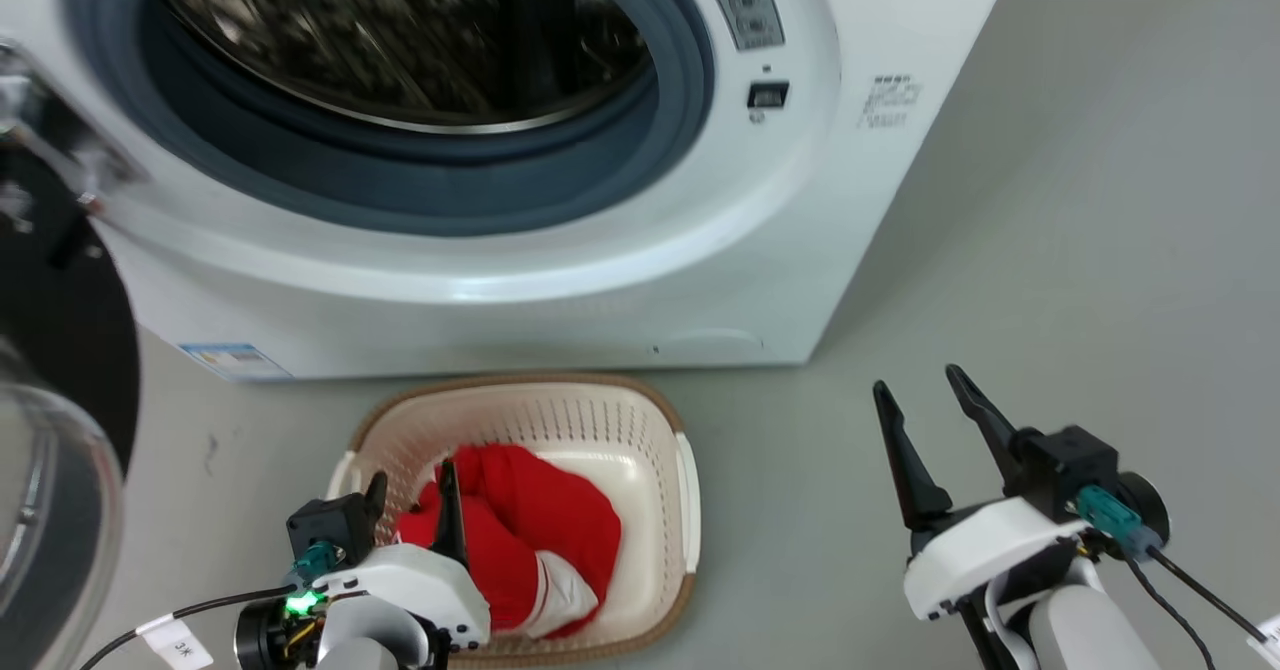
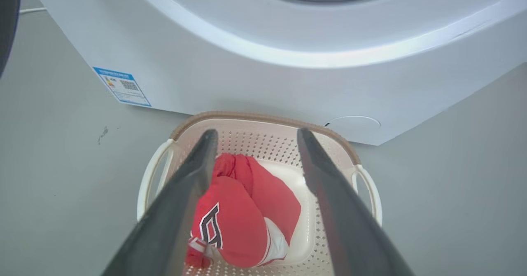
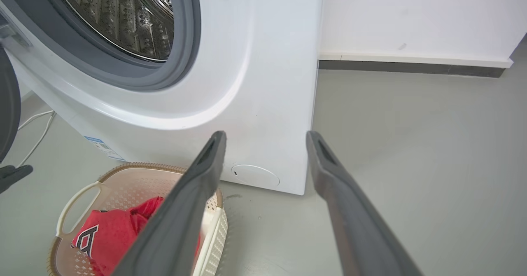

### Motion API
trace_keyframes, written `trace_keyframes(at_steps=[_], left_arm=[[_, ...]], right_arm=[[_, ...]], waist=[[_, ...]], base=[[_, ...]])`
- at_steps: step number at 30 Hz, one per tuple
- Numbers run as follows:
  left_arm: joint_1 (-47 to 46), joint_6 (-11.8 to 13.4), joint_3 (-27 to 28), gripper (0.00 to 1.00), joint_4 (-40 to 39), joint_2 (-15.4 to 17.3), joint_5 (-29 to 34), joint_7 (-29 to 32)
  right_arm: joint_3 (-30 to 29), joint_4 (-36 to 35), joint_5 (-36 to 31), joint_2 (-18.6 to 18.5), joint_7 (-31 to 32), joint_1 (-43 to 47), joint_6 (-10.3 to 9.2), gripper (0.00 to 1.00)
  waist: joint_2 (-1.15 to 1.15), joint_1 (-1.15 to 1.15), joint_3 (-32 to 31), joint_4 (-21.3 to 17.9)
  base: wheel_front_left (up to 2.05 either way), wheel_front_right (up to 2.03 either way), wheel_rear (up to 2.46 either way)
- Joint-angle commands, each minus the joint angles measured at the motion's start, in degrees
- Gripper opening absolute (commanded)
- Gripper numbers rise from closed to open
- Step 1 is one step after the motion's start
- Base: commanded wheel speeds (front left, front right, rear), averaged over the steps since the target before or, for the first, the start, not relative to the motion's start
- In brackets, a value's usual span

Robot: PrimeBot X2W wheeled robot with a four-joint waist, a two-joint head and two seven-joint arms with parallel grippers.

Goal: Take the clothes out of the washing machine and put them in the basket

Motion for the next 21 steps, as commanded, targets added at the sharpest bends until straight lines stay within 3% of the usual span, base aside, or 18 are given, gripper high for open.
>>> trace_keyframes(at_steps=[1, 14, 21], left_arm=[[0.9, 0.2, 0.1, 1.00, -1.0, 0.0, 0.5, -0.1], [5.2, 0.1, 1.2, 1.00, -23.3, 0.0, 9.0, -0.1], [9.8, -0.5, 1.8, 1.00, -30.3, 1.4, 12.1, -0.1]], right_arm=[[-0.2, -0.4, -0.4, 0.0, 0.2, 1.0, -0.04, 1.00], [-5.8, -5.8, -2.6, 0.0, 2.7, 7.9, -0.04, 1.00], [-6.4, -9.3, -4.4, 0.0, 4.1, 10.9, -0.04, 1.00]], waist=[[0.00, 0.00, -3.4, 1.5], [0.00, 0.00, -12.1, 3.6], [0.00, 0.00, -15.7, 2.8]], base=[[0.00, 0.00, 0.00], [0.00, 0.00, 0.00], [0.00, 0.00, 0.00]])
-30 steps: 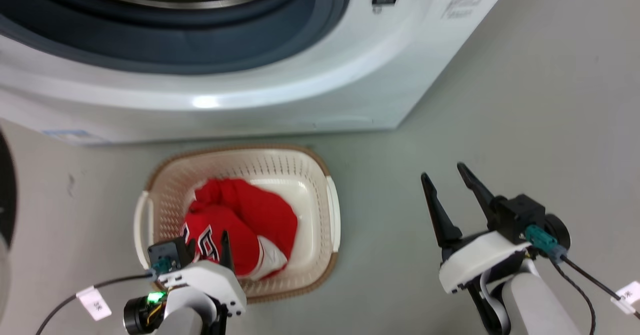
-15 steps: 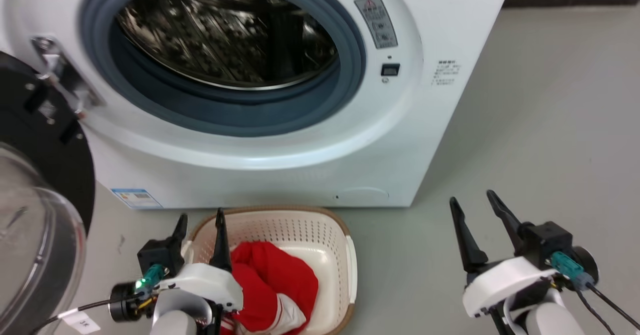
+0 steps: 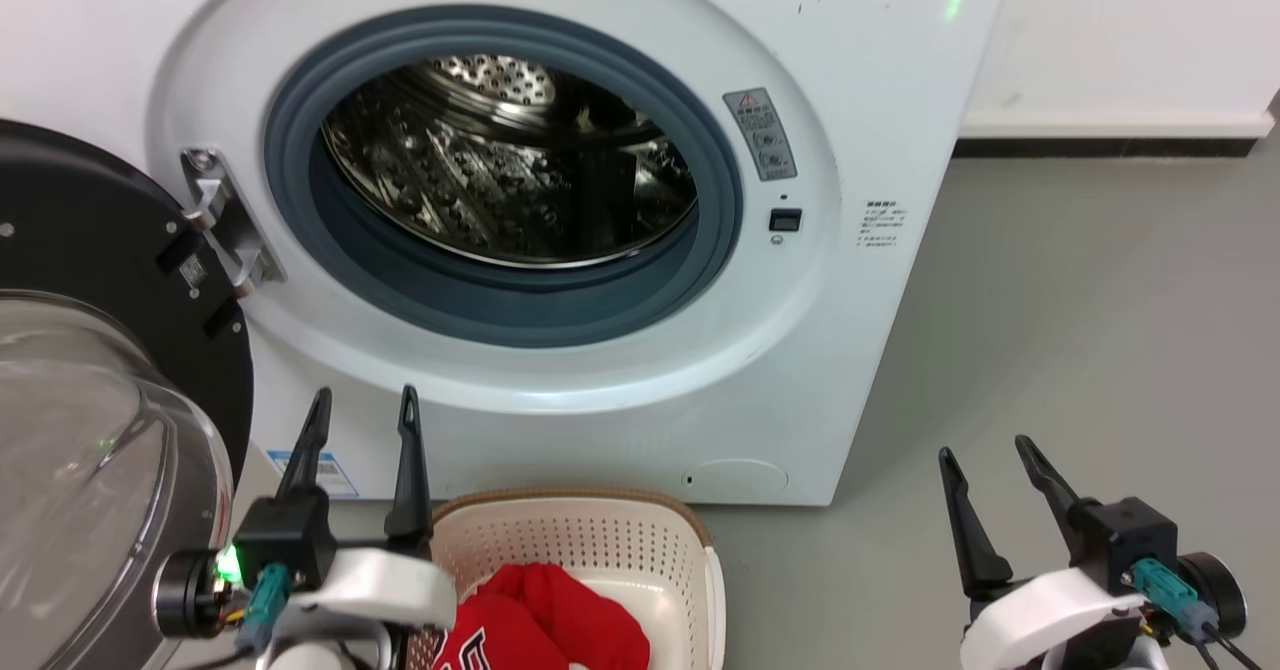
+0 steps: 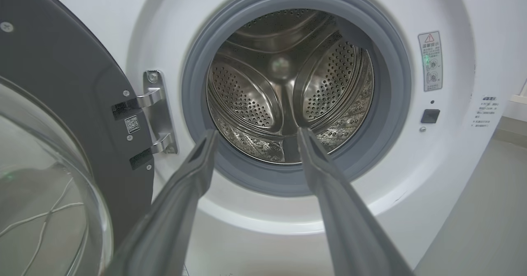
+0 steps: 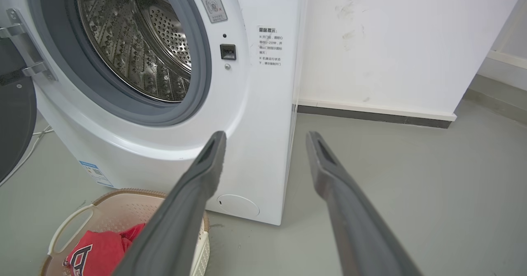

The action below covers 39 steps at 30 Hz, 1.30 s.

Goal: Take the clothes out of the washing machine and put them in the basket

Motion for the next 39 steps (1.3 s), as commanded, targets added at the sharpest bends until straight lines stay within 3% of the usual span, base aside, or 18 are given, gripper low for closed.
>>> trace_keyframes(at_steps=[1, 11, 25, 26, 39], left_arm=[[1.2, 0.1, 0.0, 1.00, -0.7, 0.2, 0.6, -0.1], [6.5, 0.2, 0.2, 1.00, -1.1, 0.2, 0.4, -0.1], [6.4, -0.2, -0.1, 1.00, -0.4, -0.2, -0.1, -0.1], [6.4, -0.1, 0.0, 0.00, -0.4, -0.1, -0.2, 0.0], [4.6, -1.5, 1.8, 0.00, 1.4, -0.4, -14.3, 4.0]], right_arm=[[-0.1, -0.8, -0.2, 0.0, 0.2, 1.0, -0.04, 1.00], [-0.6, -5.0, -1.0, 0.0, 2.2, 3.6, -0.04, 1.00], [-0.5, -5.8, 0.2, 0.0, 2.8, 4.3, -0.04, 1.00], [-0.5, -5.6, -0.2, 0.0, 2.9, 3.9, 0.00, 0.00], [-0.7, -3.8, 15.5, -0.8, 3.8, 2.5, 0.00, 0.00]], waist=[[0.00, 0.01, -0.9, -0.4], [0.00, 0.01, -1.8, -0.9], [0.00, 0.01, -1.8, -0.9], [0.00, 0.01, -1.8, -0.9], [0.00, 0.01, -1.7, -0.8]], base=[[0.00, 0.00, 0.00], [0.00, 0.00, 0.00], [0.00, 0.00, 0.00], [0.00, 0.00, 0.00], [0.00, 0.00, 0.00]])
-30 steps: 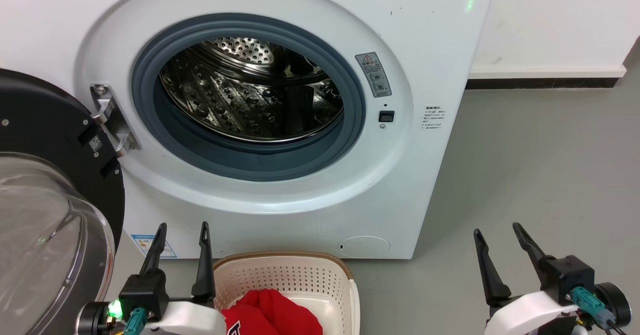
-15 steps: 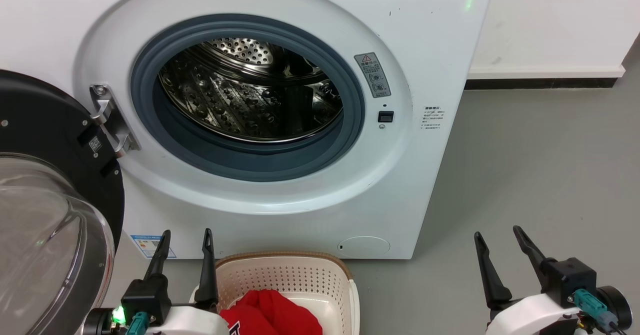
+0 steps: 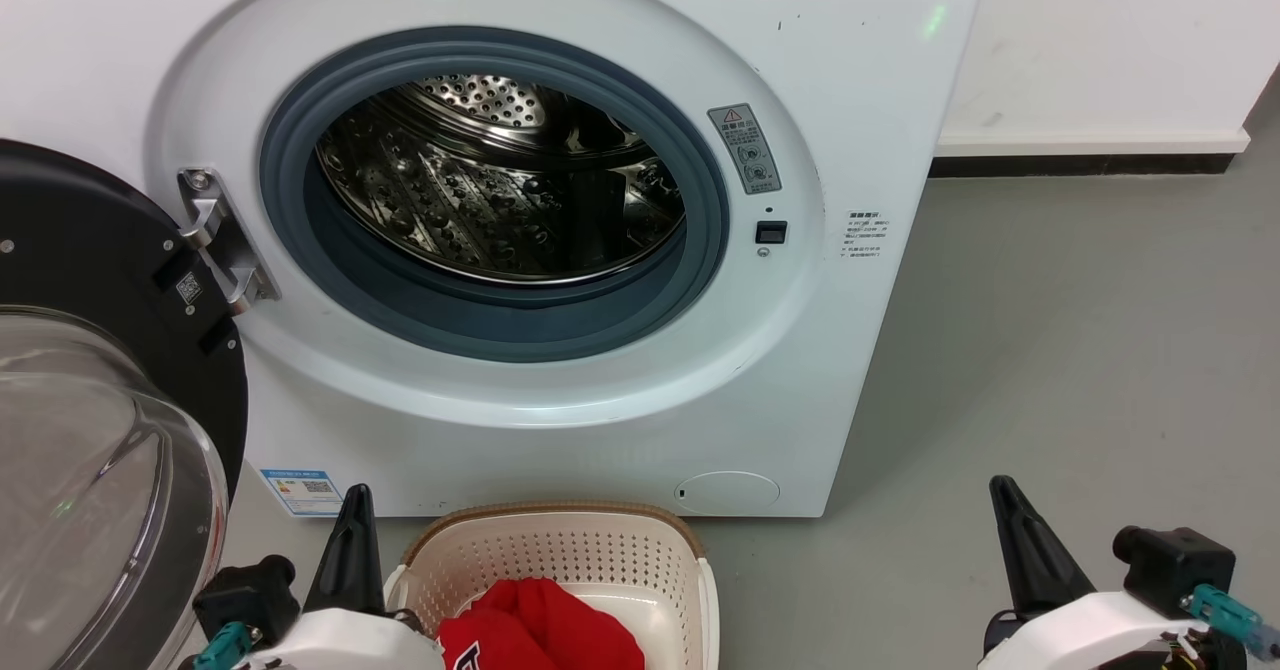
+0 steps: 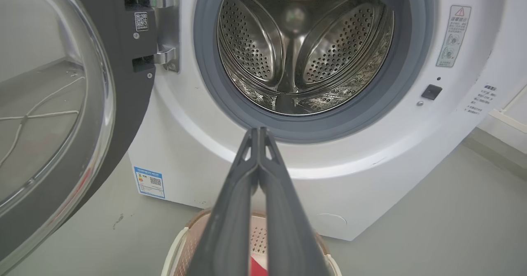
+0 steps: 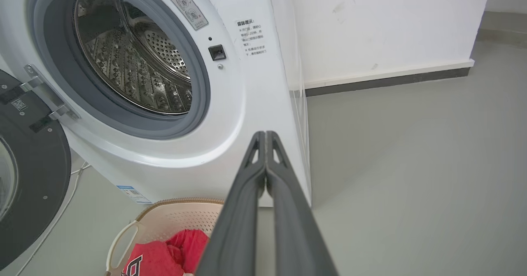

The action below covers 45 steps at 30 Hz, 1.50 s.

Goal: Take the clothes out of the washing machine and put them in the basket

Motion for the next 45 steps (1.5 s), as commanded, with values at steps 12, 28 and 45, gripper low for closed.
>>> trace_keyframes(at_steps=[12, 28, 45], left_arm=[[-2.7, -1.5, 1.1, 0.00, -0.3, 0.0, -13.8, 2.9], [-4.2, -3.0, 2.5, 0.00, 0.7, -0.2, -29.2, 6.7], [-5.5, -4.4, 3.8, 0.00, 1.7, -0.3, -42.7, 10.1]], right_arm=[[-0.6, 0.9, 15.0, -1.0, 1.1, -3.4, -0.01, 0.00], [-1.5, 2.7, 31.5, -1.4, 2.6, -5.1, -0.01, 0.00], [-2.5, 4.3, 45.7, -1.6, 4.2, -6.7, -0.01, 0.00]], waist=[[0.00, 0.00, 0.1, 0.1], [0.00, 0.00, 0.3, 0.3], [0.00, 0.00, 0.5, 0.4]], base=[[0.00, 0.00, 0.00], [0.00, 0.00, 0.00], [0.00, 0.00, 0.00]])
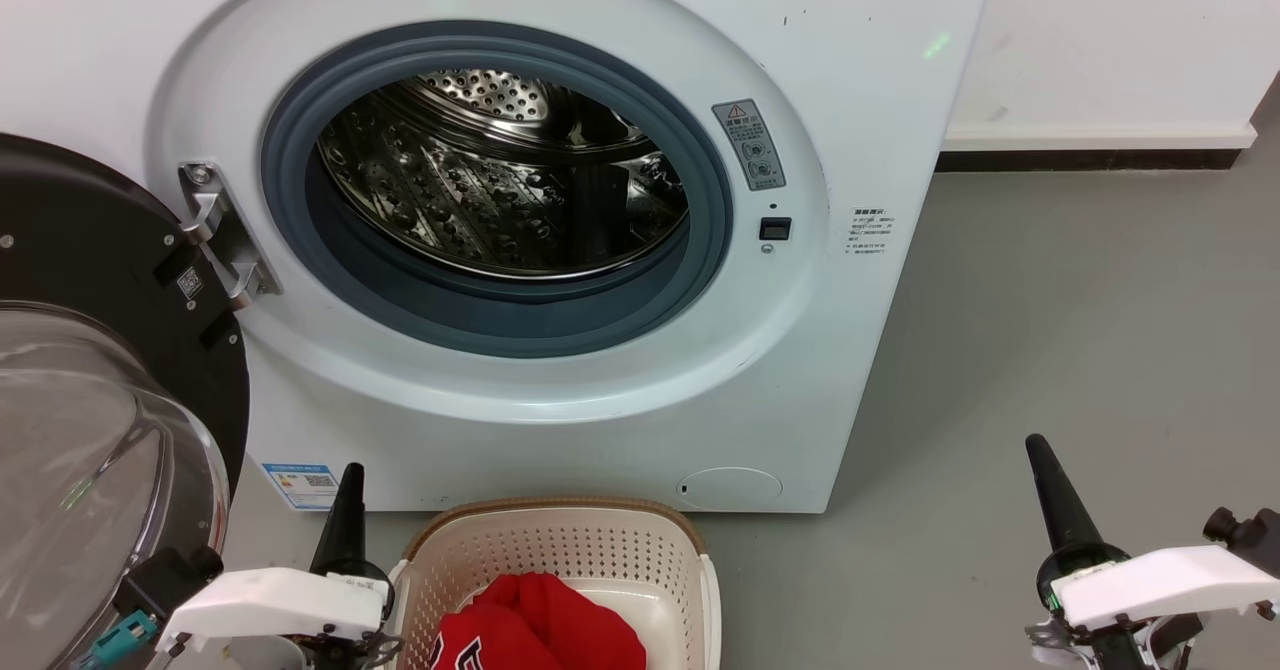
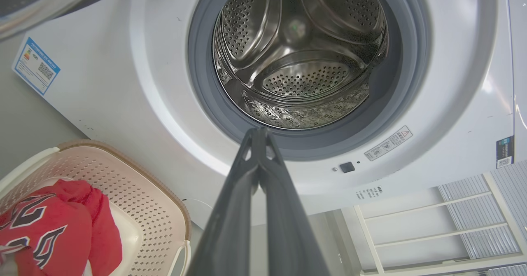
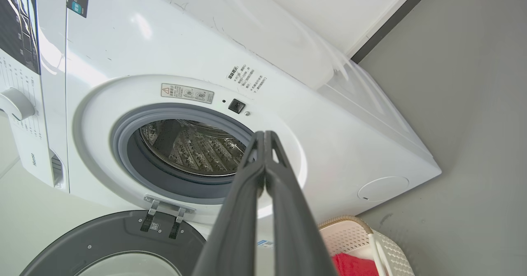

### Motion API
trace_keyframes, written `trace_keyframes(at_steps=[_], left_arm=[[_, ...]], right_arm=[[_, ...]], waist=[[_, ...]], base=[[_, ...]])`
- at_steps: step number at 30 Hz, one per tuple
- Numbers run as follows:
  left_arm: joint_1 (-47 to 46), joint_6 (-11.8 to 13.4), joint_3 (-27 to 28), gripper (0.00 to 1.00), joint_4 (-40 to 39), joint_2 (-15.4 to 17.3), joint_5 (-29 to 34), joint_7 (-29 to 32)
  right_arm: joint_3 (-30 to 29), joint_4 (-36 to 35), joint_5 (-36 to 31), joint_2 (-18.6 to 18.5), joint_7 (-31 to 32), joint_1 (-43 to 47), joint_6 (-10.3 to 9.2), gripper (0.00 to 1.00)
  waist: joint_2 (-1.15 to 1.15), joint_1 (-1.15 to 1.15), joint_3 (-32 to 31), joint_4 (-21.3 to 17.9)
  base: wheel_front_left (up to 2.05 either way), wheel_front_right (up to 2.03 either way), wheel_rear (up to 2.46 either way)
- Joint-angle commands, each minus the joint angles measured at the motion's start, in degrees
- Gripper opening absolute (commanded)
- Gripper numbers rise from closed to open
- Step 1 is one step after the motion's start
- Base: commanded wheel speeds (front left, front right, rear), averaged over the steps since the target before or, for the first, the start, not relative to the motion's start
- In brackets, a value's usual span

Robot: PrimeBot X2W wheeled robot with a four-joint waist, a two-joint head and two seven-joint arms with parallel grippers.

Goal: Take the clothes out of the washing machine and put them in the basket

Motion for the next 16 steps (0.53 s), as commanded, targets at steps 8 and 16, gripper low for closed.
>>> trace_keyframes(at_steps=[8, 16], left_arm=[[-1.9, -1.1, 0.8, 0.00, 0.0, 0.0, -6.8, 1.7], [-2.3, -1.5, 1.2, 0.00, 0.4, -0.1, -11.4, 2.9]], right_arm=[[-0.7, 0.4, 7.3, -0.4, 0.9, -2.1, 0.01, 0.00], [-1.2, 1.0, 11.9, -0.4, 1.6, -2.6, 0.01, 0.00]], waist=[[0.00, 0.00, 0.1, 0.1], [0.00, 0.00, 0.2, 0.2]], base=[[0.00, 0.00, 0.00], [0.00, 0.00, 0.00]])
